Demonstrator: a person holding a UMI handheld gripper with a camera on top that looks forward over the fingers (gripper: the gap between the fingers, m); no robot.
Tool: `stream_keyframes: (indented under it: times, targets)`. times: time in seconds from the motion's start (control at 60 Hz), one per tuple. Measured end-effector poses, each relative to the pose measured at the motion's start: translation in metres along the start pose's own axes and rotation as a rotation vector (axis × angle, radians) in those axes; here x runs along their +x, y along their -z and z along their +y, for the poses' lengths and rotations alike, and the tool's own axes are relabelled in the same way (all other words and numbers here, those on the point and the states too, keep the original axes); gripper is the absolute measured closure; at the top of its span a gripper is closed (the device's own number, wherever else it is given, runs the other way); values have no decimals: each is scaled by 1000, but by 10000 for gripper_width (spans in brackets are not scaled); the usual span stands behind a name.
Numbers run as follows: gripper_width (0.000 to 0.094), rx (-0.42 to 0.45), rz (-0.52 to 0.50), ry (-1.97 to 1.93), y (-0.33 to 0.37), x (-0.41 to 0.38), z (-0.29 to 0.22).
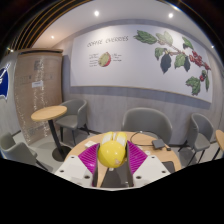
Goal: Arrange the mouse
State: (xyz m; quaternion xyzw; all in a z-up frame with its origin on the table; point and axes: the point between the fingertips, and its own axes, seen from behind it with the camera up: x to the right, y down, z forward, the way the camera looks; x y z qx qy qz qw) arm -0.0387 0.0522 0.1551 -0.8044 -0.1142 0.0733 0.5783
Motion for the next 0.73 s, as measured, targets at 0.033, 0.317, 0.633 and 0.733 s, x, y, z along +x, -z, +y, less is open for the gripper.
stream_keyframes:
  times: [0.033,0.317,0.633,0.733]
  targets:
    - [532,-23,51,-6,5,17,2]
    - [520,-376,51,-198,6,94,165]
    - [75,-275,-58,-129,58,101,138]
    - [70,-151,-45,-102,93,111,98]
